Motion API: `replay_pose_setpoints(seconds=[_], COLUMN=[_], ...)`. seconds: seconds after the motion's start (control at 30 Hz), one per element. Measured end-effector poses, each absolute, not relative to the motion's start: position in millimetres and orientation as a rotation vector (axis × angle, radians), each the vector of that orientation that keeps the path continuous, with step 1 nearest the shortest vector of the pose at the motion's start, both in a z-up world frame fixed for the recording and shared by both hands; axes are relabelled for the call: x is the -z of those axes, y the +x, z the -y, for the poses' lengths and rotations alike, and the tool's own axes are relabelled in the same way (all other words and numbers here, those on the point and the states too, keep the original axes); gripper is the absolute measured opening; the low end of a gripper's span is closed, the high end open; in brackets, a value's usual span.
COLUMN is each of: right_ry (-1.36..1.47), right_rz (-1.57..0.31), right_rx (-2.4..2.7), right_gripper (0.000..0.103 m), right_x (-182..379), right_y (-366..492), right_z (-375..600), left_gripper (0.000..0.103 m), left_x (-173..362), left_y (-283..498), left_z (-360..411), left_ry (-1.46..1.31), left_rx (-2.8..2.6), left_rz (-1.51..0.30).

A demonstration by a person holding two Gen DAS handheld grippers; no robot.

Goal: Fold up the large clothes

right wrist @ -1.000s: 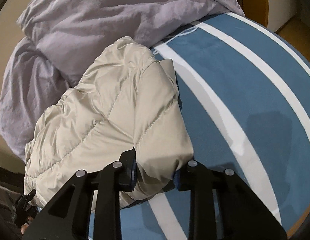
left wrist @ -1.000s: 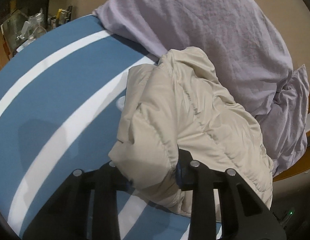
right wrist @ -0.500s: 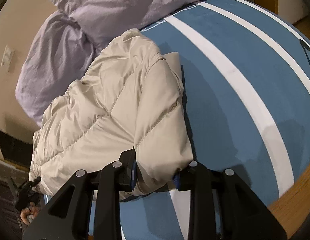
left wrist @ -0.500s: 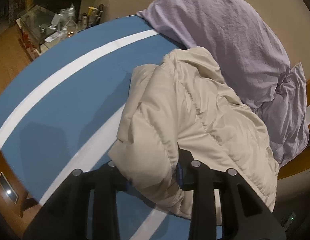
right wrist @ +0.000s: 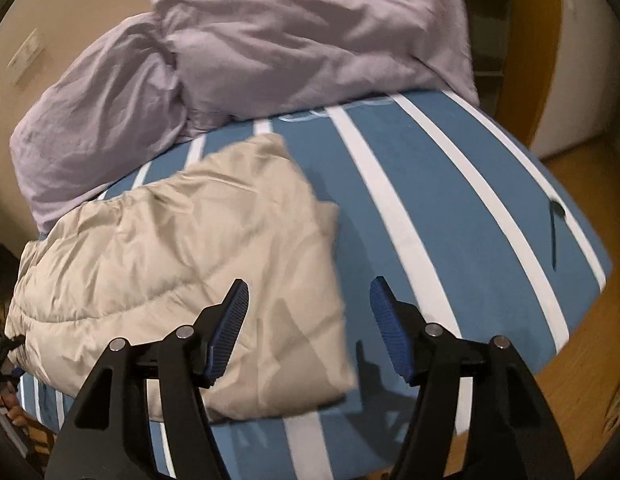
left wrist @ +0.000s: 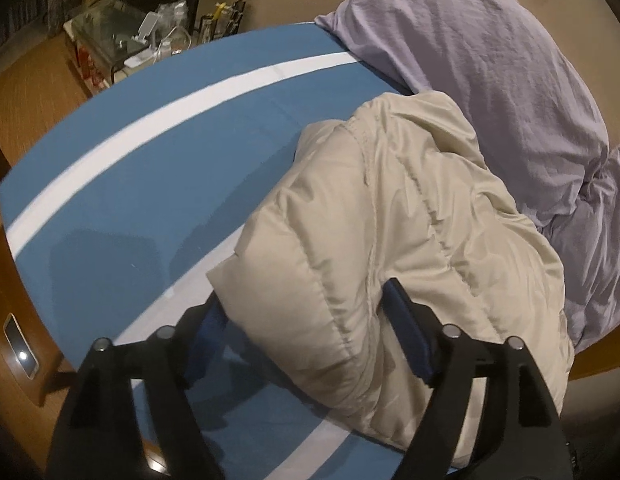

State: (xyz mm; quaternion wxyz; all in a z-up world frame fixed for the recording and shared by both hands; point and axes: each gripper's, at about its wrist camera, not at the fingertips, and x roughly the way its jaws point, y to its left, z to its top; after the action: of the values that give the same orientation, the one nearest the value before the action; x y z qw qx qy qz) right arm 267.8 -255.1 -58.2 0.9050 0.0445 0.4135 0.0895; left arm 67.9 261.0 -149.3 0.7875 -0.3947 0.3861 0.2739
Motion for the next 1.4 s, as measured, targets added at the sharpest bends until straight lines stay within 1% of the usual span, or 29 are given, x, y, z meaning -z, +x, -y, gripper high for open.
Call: replay_pose_setpoints(seconds=[0.3, 0.5, 0.7, 0.73, 0.8, 0.87, 0.9, 0.97, 1.03, 1.17, 1.4], right_ry=[-0.052, -0.097, -0.133, -0.143, -0.173, -0.233, -0.251, -0.272, -0.278, -0.296, -0.303], right_rz=[-0.873, -0.900, -0.896, -0.893, -0.888, -0.860, -0.851, -0.842, -0.849, -0.852, -0.856], right_rx=[-0.422, -0.431, -0.413, -0.410, -0.404, -0.395, -0.392, -0.390, -0.387, -0.383, -0.395], right_gripper=[0.065, 0.065, 0.075, 0.076, 0.076, 0.077, 0.078, 0.078, 0.078, 0.079, 0.079], right_x=[68.1, 85.4, 97.8, 100.9, 108.2, 118.4, 121.4, 127.1, 129.1, 132.6, 137.4], right_y=[257.8, 250.8, 243.6, 241.9, 238.8, 235.1, 235.1, 236.6, 239.5, 240.4, 239.6], right_z=[151.7, 130.5, 123.0, 120.7, 114.7, 107.0, 104.3, 101.3, 99.2, 95.6, 95.4], left_gripper=[0.079, 0.079, 0.079, 0.077, 0.070, 0.057, 0.053, 0.040, 0.034, 0.030, 0.029], left_x=[156.9, 155.0, 158.5, 159.0, 157.9, 154.5, 151.6, 144.9, 135.9, 114.6, 59.1], left_y=[74.8, 80.3, 84.0, 84.2, 85.2, 86.0, 86.3, 87.1, 88.5, 92.3, 107.0], left_z=[-260.2, -262.2, -264.8, -265.0, -264.5, -263.5, -263.0, -262.7, -261.0, -252.9, -219.1], left_ry=[-0.943, -0.955, -0.994, -1.001, -1.008, -1.005, -1.002, -0.994, -0.984, -0.957, -0.894], left_rx=[-0.575, -0.580, -0.581, -0.580, -0.576, -0.571, -0.562, -0.538, -0.511, -0.465, -0.310], left_rz=[-0.792, -0.778, -0.758, -0.753, -0.739, -0.726, -0.716, -0.699, -0.682, -0.639, -0.536])
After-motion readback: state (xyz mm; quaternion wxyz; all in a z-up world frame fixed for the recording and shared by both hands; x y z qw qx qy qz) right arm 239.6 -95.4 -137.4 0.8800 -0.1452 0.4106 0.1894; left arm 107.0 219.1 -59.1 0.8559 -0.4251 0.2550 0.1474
